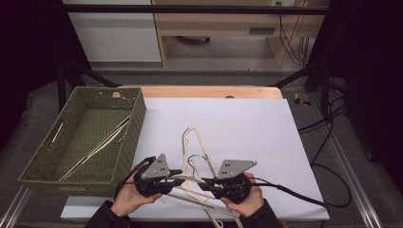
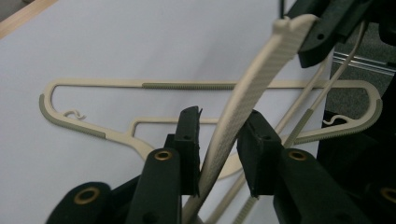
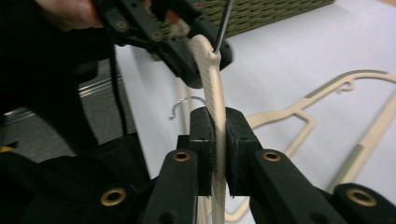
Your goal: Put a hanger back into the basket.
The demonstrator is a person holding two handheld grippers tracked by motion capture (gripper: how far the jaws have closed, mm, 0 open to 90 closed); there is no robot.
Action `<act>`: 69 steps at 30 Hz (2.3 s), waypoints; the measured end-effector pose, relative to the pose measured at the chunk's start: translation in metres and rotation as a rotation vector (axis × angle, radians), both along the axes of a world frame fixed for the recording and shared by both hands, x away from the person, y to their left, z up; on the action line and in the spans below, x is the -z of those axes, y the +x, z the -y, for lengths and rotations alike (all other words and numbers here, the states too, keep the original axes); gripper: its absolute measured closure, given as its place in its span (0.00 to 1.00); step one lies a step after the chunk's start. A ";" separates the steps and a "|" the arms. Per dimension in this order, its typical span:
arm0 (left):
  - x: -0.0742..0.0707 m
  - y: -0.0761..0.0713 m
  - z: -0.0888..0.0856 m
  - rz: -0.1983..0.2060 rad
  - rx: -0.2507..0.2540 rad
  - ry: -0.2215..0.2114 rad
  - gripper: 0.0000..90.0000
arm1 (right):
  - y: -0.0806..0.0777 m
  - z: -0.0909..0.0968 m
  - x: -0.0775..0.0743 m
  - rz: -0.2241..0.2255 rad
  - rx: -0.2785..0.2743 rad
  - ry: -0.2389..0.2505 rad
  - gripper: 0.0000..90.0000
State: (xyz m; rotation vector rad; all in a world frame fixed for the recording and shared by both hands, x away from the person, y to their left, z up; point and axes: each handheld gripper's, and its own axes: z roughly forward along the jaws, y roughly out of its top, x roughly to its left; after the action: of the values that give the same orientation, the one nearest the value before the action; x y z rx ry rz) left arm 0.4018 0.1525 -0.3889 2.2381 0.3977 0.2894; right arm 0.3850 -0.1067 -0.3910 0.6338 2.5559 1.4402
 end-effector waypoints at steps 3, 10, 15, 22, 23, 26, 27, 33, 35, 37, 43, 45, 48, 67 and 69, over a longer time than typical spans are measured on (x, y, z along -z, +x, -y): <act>0.000 -0.002 0.001 0.002 0.011 0.005 0.83 | 0.000 0.000 0.000 0.024 0.021 -0.010 0.87; -0.002 -0.006 0.005 -0.036 0.057 -0.007 0.92 | 0.001 0.003 -0.001 0.055 0.085 -0.005 0.70; -0.002 -0.009 0.008 -0.072 0.069 -0.039 0.96 | 0.002 0.005 -0.002 0.067 0.107 0.008 0.60; -0.005 -0.004 -0.002 -0.057 -0.023 -0.078 0.96 | 0.004 0.021 -0.011 0.074 0.155 0.069 0.34; -0.006 -0.004 -0.005 -0.053 -0.041 -0.087 0.96 | 0.004 0.021 -0.011 0.074 0.155 0.069 0.34; -0.010 -0.001 -0.014 -0.037 -0.099 -0.117 0.96 | 0.008 0.036 -0.015 0.079 0.212 0.105 0.25; -0.010 -0.001 -0.014 -0.037 -0.099 -0.117 0.96 | 0.008 0.036 -0.015 0.079 0.212 0.105 0.25; -0.017 0.000 -0.023 -0.029 -0.153 -0.157 0.96 | 0.014 0.060 -0.017 0.087 0.286 0.162 0.15; -0.019 -0.001 -0.026 -0.024 -0.166 -0.168 0.96 | 0.016 0.069 -0.017 0.088 0.310 0.181 0.14; -0.022 -0.001 -0.029 -0.017 -0.173 -0.176 0.96 | 0.017 0.077 -0.017 0.089 0.332 0.195 0.12; -0.040 -0.003 -0.039 0.011 -0.185 -0.213 0.96 | 0.020 0.092 -0.017 0.087 0.378 0.213 0.10; -0.049 -0.004 -0.044 0.025 -0.195 -0.226 0.96 | 0.021 0.095 -0.017 0.084 0.385 0.213 0.09; -0.064 -0.003 -0.049 0.046 -0.198 -0.240 0.96 | 0.021 0.098 -0.017 0.089 0.391 0.212 0.08; -0.139 0.021 -0.097 0.143 -0.242 -0.237 0.96 | 0.021 0.105 -0.019 0.091 0.415 0.207 0.06; -0.142 0.022 -0.100 0.150 -0.243 -0.232 0.96 | 0.021 0.105 -0.019 0.091 0.415 0.206 0.06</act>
State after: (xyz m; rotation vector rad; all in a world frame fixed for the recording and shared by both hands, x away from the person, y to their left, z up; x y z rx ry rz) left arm 0.4240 0.2529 -0.2473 1.9284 0.5918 0.5097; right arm 0.4062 -0.2120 -0.3723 1.0298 2.0605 1.5439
